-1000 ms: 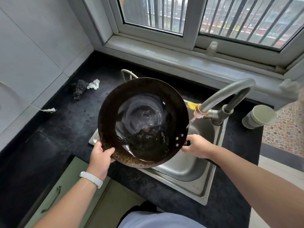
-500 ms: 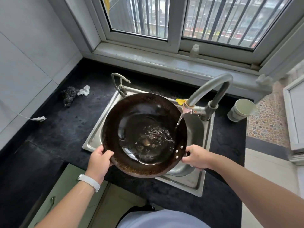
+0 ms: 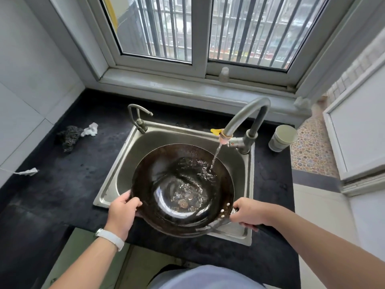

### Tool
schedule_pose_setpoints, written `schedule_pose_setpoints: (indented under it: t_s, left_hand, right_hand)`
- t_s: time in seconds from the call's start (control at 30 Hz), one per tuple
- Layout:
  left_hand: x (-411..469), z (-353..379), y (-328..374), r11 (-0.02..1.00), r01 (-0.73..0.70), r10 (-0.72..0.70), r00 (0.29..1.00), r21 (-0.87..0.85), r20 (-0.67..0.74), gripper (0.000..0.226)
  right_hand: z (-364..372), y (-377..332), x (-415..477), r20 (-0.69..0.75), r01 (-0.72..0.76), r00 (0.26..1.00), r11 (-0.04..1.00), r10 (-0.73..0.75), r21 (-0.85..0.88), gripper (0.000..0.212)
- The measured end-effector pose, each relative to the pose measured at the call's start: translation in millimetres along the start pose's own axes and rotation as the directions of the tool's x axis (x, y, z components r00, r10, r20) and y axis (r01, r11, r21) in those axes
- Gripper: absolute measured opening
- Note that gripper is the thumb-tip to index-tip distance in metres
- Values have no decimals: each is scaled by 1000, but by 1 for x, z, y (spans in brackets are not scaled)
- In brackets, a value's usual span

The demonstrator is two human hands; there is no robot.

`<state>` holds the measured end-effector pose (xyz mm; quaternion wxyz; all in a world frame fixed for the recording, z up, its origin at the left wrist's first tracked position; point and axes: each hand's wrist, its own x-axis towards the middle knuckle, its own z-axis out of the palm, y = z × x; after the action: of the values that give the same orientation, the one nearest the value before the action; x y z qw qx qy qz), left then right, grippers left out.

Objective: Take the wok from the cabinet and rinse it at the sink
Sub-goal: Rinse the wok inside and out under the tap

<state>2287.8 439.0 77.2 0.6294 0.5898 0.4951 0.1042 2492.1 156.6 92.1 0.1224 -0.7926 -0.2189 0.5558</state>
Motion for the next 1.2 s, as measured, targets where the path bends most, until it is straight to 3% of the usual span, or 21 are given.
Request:
schedule_pose_setpoints:
  t_s: [0.27, 0.4, 0.83, 1.2]
  left_hand:
    - [15, -4, -6, 1000, 0, -1, 996, 9, 85, 26]
    - [20, -4, -8, 1000, -7, 6, 991, 7, 134, 17]
    - [58, 21, -17, 1000, 14, -19, 958, 18, 287, 51]
    - [74, 77, -7, 989, 28, -93, 878, 144, 470, 67]
  right_hand:
    - [12, -1, -14, 35, -49, 998, 998, 47, 49, 30]
    - [19, -4, -20, 13, -74, 997, 996, 74, 50, 26]
    - [63, -7, -54, -122, -199, 963, 941, 239, 272, 25]
    - [70, 2, -90, -197, -299, 897, 872, 395, 386, 23]
